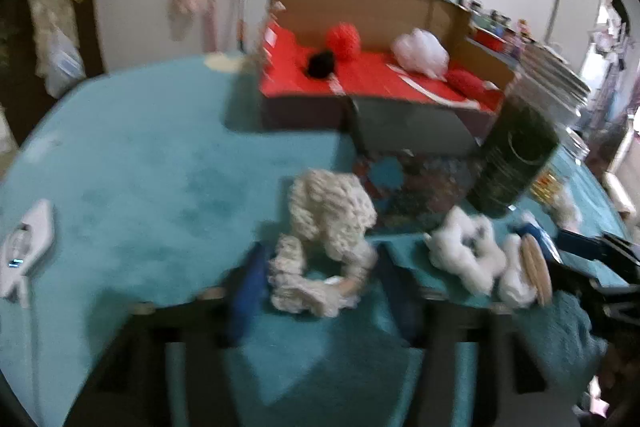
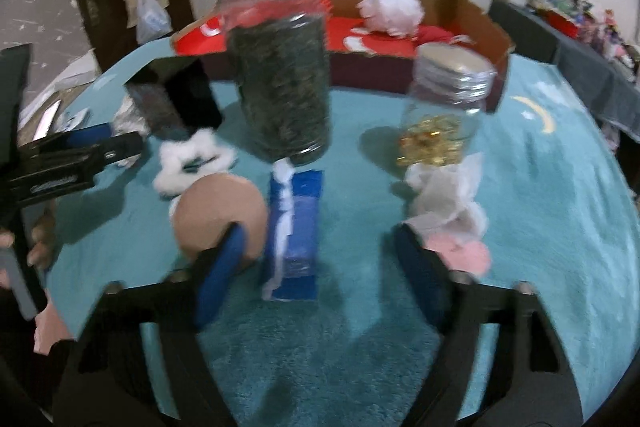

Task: Organize soft objects
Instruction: 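Grasp the cream crocheted scrunchie with the left tool while the right tool grasps the blue packet, then lift and carry the crocheted scrunchie and blue packet over the cardboard box with both tools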

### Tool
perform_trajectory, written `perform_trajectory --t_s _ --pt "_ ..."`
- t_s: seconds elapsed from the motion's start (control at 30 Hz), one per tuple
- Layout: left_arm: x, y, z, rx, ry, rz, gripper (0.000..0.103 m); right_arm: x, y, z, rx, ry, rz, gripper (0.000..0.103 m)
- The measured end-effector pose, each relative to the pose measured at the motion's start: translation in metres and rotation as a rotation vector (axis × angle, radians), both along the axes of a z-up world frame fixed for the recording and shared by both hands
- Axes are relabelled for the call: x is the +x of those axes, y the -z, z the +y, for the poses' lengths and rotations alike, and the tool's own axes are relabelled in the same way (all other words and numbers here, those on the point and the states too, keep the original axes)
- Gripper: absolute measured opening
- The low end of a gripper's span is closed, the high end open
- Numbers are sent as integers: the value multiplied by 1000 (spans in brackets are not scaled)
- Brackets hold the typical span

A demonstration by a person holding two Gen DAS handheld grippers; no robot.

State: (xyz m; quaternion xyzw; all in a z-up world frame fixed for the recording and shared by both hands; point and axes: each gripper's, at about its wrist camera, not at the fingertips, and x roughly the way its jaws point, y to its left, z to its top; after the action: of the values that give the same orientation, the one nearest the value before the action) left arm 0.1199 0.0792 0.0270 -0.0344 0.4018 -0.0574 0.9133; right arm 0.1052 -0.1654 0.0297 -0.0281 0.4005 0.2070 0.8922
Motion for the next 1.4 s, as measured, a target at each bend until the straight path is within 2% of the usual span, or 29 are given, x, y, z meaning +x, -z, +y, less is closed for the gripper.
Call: perform_trajectory --t_s 0.03,0.07,0.1,0.3,0.47,0.7,1.4 --pt "-2 -1 1 -9 2 -9 42 0 0 -1 20 -11 2 47" --pt "-3 -2 2 -23 13 -14 33 -1 1 -2 38 -24 9 26" --pt "-5 -2 2 -35 22 -14 30 0 1 -4 62 -36 20 24" --pt "-28 -17 -7 -53 59 -51 29 -8 -4 -8 65 -29 -17 21" --pt "-39 -32 -29 -66 159 -82 29 -8 -11 -15 84 -25 -29 21" --pt "-29 -34 -57 -120 260 -56 29 -8 -20 -18 101 -26 -46 21" --pt "-22 -28 -72 -155 291 -27 29 -8 -23 -17 117 -40 -47 21"
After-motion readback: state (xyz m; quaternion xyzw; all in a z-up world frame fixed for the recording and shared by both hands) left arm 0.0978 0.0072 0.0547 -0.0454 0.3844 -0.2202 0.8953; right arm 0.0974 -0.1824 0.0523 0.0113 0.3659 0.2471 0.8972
